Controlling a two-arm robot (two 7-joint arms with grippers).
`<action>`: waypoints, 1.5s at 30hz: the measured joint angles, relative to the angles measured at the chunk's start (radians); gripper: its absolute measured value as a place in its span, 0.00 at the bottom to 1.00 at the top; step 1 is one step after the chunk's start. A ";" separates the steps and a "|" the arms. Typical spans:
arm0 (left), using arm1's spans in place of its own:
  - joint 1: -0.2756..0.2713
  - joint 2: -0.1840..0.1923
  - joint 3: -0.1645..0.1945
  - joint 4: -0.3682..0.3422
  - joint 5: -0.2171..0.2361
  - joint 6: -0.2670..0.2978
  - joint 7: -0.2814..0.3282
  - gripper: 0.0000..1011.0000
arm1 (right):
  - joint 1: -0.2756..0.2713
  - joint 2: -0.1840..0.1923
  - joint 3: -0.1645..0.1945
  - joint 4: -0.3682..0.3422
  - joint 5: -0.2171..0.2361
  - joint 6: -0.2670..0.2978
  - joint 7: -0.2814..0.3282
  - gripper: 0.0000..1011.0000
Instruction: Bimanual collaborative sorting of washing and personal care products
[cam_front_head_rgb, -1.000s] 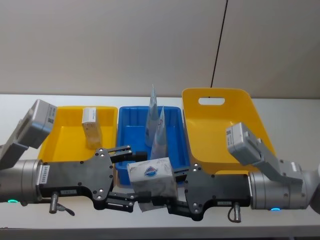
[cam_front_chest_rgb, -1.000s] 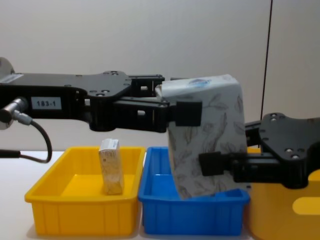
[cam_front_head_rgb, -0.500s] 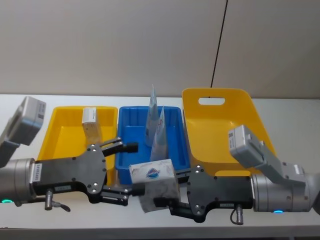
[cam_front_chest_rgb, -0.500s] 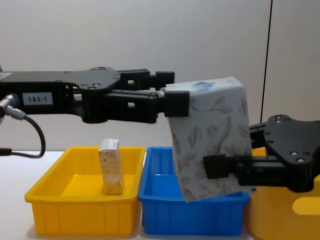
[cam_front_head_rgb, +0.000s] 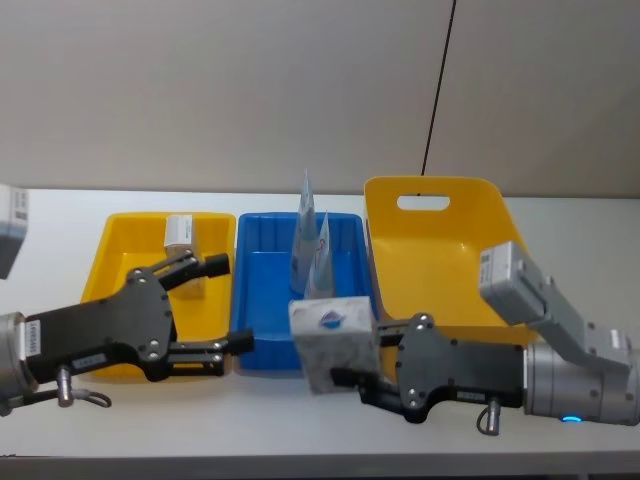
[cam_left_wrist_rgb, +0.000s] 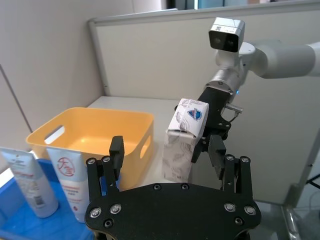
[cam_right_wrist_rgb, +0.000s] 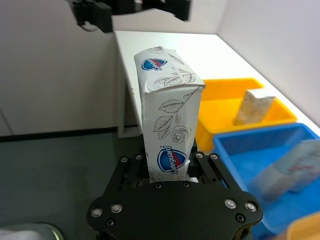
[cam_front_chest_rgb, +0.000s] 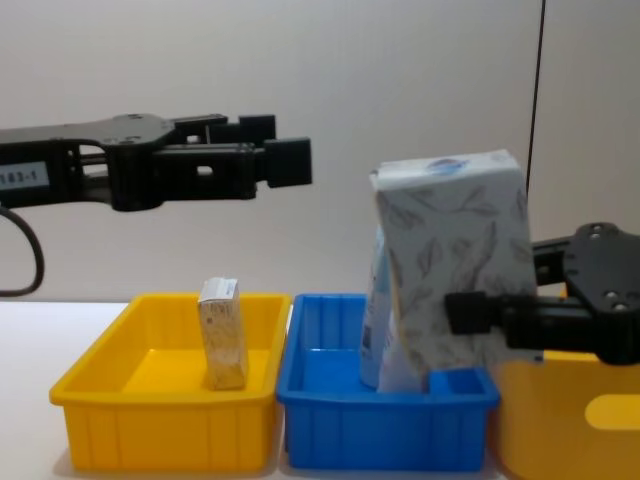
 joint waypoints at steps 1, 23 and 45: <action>0.003 0.001 -0.002 -0.001 -0.003 -0.001 0.003 0.99 | -0.006 0.003 0.007 -0.001 0.000 0.000 -0.015 0.36; 0.026 0.025 -0.030 0.000 -0.043 0.012 0.045 0.99 | -0.080 -0.010 0.109 -0.005 -0.006 0.006 -0.270 0.36; 0.029 0.029 -0.033 0.002 -0.049 0.015 0.051 0.99 | -0.105 -0.095 0.198 -0.009 -0.067 0.094 -0.559 0.36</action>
